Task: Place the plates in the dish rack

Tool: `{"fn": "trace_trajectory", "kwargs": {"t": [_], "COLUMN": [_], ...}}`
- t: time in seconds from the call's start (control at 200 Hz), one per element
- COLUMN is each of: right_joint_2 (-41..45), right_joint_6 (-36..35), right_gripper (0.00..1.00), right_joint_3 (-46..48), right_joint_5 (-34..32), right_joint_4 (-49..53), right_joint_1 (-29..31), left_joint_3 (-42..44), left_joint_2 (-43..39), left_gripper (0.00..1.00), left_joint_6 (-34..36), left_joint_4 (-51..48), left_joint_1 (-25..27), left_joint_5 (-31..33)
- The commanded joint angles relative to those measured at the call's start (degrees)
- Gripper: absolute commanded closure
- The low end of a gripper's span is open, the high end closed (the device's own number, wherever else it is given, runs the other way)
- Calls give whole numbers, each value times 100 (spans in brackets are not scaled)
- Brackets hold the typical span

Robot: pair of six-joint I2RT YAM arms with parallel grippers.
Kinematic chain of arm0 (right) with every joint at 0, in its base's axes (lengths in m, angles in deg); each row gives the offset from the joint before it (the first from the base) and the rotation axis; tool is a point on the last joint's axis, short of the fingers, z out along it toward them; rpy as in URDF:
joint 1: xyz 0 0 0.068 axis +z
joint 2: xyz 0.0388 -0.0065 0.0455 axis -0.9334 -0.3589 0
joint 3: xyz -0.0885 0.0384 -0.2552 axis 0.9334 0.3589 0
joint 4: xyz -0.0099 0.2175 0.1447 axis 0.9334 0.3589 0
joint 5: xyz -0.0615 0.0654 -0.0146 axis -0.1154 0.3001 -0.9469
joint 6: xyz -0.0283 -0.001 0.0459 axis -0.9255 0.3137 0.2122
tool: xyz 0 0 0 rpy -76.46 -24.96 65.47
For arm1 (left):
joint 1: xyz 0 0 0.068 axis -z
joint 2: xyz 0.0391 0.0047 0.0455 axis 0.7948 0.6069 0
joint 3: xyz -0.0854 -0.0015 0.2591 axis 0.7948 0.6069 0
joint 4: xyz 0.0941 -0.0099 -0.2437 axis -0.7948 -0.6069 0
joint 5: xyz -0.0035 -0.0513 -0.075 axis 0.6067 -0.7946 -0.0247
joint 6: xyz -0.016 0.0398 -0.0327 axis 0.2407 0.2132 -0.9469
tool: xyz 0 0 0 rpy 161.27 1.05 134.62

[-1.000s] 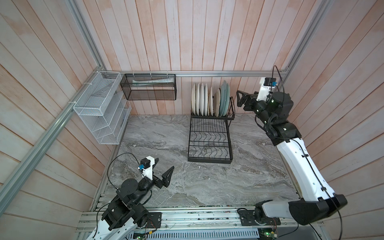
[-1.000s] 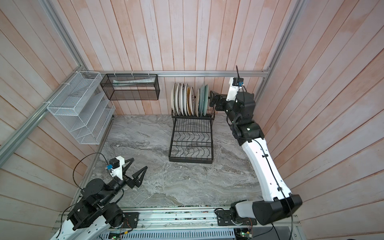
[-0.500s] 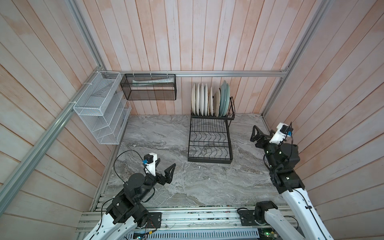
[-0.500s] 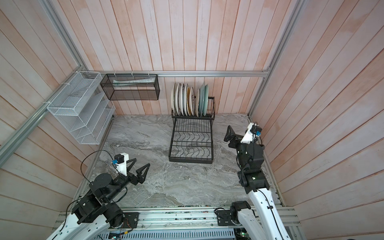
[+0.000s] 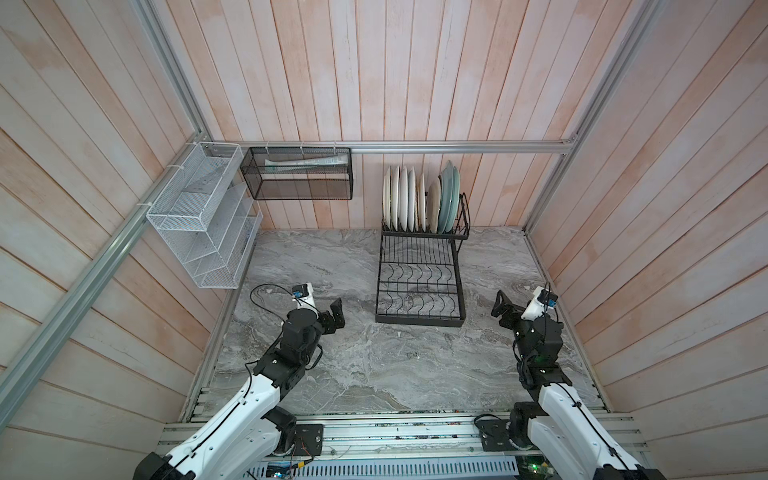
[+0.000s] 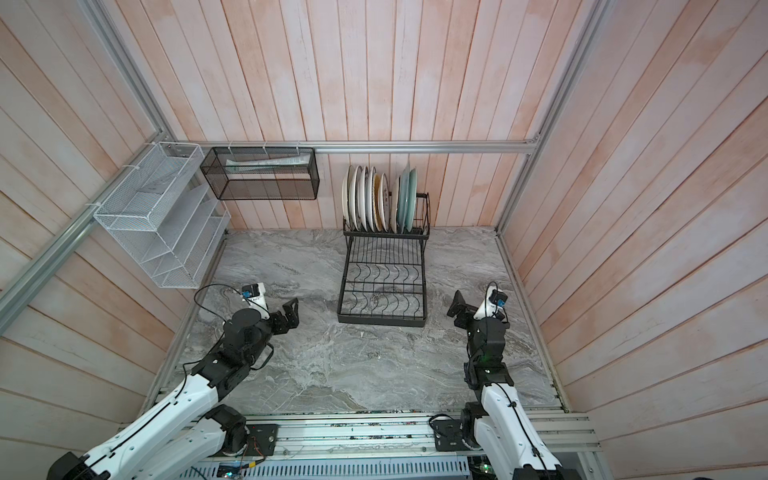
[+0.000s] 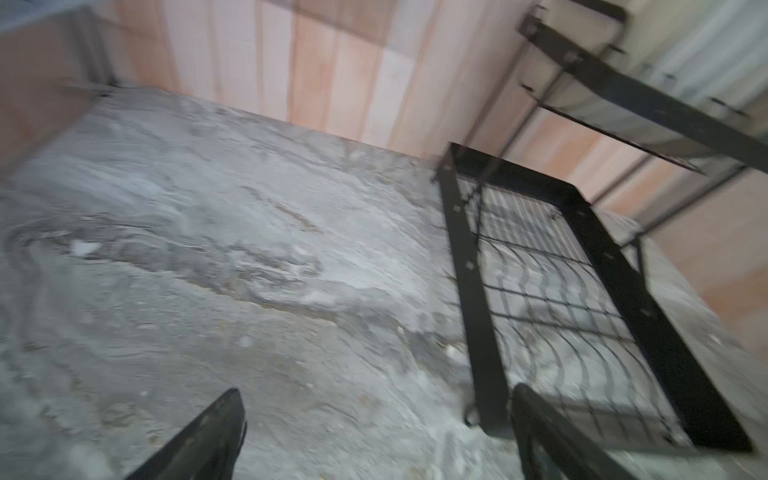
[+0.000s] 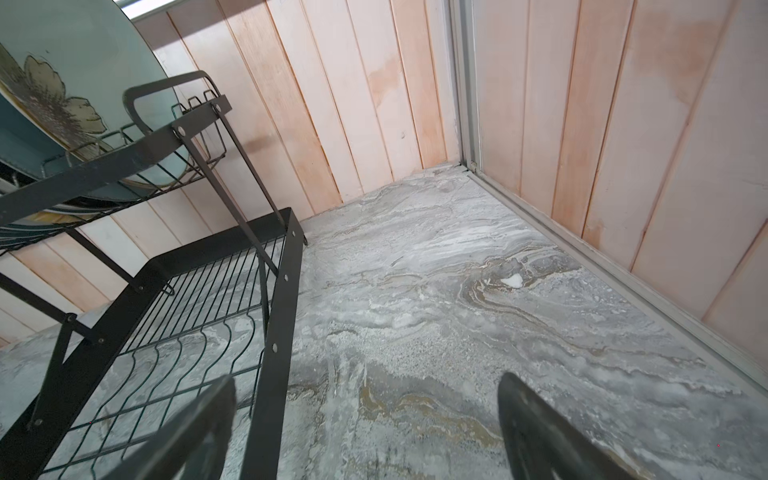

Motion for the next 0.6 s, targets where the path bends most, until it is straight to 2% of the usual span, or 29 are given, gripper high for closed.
{"fn": "trace_trajectory", "kwargs": {"t": [0.0,0.115,0.245,0.38,0.475,0.54,0.595], "right_joint_2": [-161,-259,-144,-408,-703,-852,-1028], "right_joint_6": [-262,-373,-406,-725,-815,-866,-889], "right_gripper": [2,2,2,2,2,2,2], "right_joint_3": [215,420,937,908,970,1133,1182], "right_joint_5": [-167,-516,-751,-848,-812,-824,-900], "right_joint_4": [-1039,-1380,-2285,-2264,-2564,-3007,-3226], "right_joint_1": [-43,-39,-65,-68,-73,-73,-77], "left_joint_3": [338,675,936,1442,1708,1597,1677], "left_joint_2": [9,-121,124,605,1232,1422,1611], "left_gripper": [0,0,0,0,0,0,0], "left_joint_6": [13,529,1275,1400,1732,1921,2092], "left_joint_4": [1051,1516,1967,3097,4307,4339,4846], "left_joint_1": [-294,-564,-767,-966,-1039,-1067,-1137], "left_joint_5": [1106,1671,2208,1750,1706,1433,1221]}}
